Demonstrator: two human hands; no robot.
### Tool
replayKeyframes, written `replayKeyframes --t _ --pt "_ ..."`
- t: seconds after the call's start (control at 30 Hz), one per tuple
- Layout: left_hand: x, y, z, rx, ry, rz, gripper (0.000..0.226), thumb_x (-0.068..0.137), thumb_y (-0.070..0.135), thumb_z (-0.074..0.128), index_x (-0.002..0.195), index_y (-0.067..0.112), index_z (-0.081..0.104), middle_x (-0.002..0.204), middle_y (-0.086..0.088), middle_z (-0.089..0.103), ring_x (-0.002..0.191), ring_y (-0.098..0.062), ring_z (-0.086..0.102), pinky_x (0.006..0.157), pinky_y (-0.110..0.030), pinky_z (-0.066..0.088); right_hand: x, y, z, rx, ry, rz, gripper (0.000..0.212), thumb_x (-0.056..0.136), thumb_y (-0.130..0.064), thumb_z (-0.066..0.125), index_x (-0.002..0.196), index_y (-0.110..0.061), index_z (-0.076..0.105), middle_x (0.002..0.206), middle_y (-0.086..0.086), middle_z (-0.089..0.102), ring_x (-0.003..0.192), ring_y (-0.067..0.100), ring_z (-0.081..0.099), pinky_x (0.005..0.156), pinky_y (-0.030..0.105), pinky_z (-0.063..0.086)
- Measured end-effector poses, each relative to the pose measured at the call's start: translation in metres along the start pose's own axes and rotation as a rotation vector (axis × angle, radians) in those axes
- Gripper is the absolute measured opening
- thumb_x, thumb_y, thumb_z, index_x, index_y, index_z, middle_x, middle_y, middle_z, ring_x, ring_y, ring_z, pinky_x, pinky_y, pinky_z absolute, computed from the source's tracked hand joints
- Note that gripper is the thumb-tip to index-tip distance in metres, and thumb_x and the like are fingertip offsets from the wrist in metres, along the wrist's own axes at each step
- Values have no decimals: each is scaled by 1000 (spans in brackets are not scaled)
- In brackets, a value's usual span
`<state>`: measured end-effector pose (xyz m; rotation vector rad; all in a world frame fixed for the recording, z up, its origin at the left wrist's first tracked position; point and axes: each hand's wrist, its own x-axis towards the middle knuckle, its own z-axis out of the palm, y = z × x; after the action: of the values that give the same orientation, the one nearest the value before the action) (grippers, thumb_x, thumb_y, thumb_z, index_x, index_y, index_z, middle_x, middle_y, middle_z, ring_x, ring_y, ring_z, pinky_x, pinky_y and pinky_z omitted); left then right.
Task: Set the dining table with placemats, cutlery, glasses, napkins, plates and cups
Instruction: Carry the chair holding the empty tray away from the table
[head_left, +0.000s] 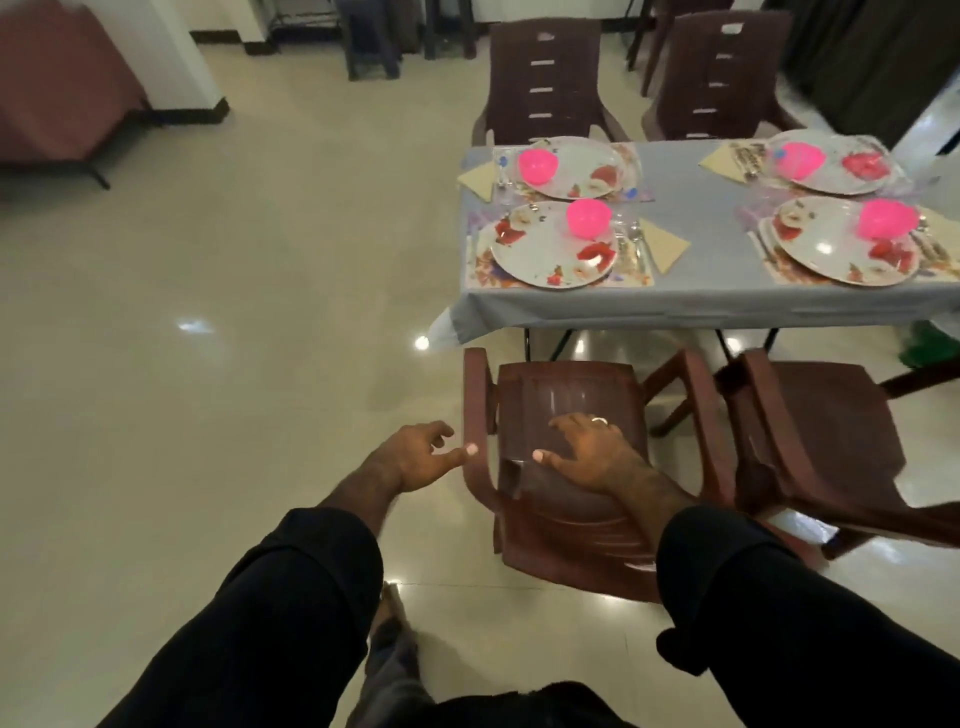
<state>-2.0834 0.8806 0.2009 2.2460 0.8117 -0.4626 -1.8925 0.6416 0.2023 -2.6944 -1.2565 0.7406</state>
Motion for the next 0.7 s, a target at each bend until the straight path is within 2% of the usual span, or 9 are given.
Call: replayKeyframes --t 0.1,0.23,0.37,0.5,0.7 --pt "23 -57 -37 18 -46 -17 94 79 95 54 148 31 57 138 2 67 126 -18 64 108 -45 52 54 -50 12 6 -14 42 77 96 -76 45 153 -24 44 154 6 49 139 31 48 115 49 40" --pt "41 -139 -104 27 -106 -73 94 78 95 54 148 33 55 141 4 66 127 -17 63 109 -42 52 124 -134 25 8 -48 95 70 92 -76 48 139 -24 55 135 7 59 124 33 58 104 46 48" --pt "73 -198 -184 22 -45 -106 89 82 92 55 148 32 56 139 4 66 127 -18 63 107 -41 52 184 -211 15 106 1 84 65 91 -73 54 138 -27 57 134 1 62 124 31 58 104 43 47" --pt "126 -215 -242 -35 8 -78 84 84 89 56 146 32 57 138 3 67 122 -18 65 106 -41 53 248 -241 -9 91 -1 82 69 93 -72 55 144 -25 53 141 6 58 127 31 57 109 44 45" --pt "234 -209 -299 33 -68 -10 85 85 89 54 150 33 54 141 3 66 125 -19 64 107 -42 53 359 -248 -51 117 30 129 66 95 -69 55 145 -26 50 144 5 55 129 30 55 106 46 49"
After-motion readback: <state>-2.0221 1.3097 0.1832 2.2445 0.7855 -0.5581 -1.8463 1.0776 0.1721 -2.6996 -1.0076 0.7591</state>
